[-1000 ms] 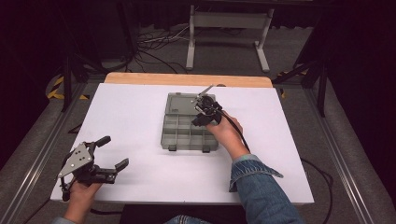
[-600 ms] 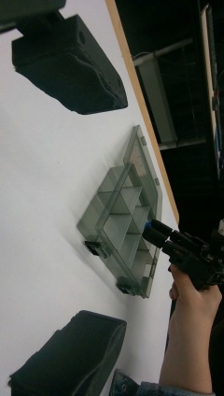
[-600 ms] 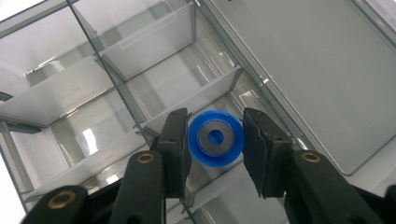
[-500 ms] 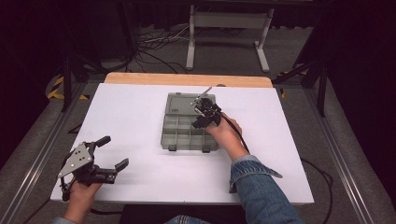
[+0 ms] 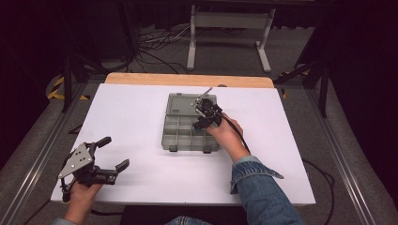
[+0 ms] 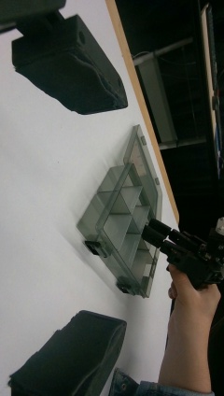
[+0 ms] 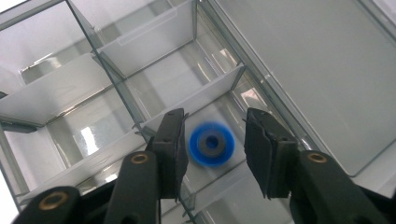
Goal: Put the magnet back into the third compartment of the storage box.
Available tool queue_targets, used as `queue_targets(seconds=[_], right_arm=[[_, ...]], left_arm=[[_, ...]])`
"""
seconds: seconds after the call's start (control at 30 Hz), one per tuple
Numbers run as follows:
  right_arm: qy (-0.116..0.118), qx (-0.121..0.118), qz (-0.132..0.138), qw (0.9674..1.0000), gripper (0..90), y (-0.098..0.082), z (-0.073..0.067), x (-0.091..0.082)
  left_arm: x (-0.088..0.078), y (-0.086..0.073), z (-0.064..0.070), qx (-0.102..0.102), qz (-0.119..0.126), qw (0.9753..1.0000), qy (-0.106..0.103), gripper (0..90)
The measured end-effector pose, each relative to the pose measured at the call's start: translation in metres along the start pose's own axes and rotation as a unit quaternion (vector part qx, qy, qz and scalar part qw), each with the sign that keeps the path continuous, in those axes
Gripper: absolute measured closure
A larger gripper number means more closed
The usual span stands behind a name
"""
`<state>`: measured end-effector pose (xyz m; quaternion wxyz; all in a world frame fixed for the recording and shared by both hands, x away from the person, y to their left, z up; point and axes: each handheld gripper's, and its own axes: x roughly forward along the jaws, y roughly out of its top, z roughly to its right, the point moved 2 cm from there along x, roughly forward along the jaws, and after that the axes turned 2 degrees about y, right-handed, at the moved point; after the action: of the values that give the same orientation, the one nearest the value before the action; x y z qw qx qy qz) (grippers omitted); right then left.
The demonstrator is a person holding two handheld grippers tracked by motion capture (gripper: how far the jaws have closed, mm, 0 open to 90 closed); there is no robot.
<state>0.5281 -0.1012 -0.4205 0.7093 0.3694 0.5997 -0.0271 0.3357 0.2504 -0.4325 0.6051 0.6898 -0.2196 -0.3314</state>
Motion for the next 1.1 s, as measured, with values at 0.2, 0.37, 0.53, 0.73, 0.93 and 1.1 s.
queue_targets(seconds=[0.2, 0.37, 0.53, 0.73, 0.93, 1.1], right_arm=[[-0.012, -0.008, 0.008, 0.9999, 52.6, 0.000, -0.001, -0.008], [-0.019, -0.009, 0.032, 0.9993, 41.8, 0.001, -0.006, -0.022], [-0.017, -0.017, 0.063, 0.9977, 27.9, 0.002, -0.015, -0.040], [-0.014, -0.027, 0.083, 0.9961, 19.5, 0.000, -0.023, -0.055], [-0.009, -0.028, 0.138, 0.9900, 13.1, -0.010, -0.035, -0.081], [-0.003, -0.026, 0.171, 0.9850, 9.1, -0.023, -0.041, -0.096]], left_arm=[[0.000, 0.000, 0.000, -0.001, -0.001, 1.0000, -0.001, 0.4], [0.001, 0.000, 0.000, 0.000, -0.001, 1.0000, -0.001, 0.5], [0.001, -0.001, 0.000, -0.001, 0.000, 1.0000, 0.000, 0.4], [0.001, -0.001, 0.000, -0.002, 0.000, 1.0000, 0.000, 0.4], [0.000, -0.001, -0.001, -0.004, 0.000, 1.0000, 0.000, 0.4], [0.000, 0.000, 0.000, -0.002, 0.003, 1.0000, 0.001, 0.4]])
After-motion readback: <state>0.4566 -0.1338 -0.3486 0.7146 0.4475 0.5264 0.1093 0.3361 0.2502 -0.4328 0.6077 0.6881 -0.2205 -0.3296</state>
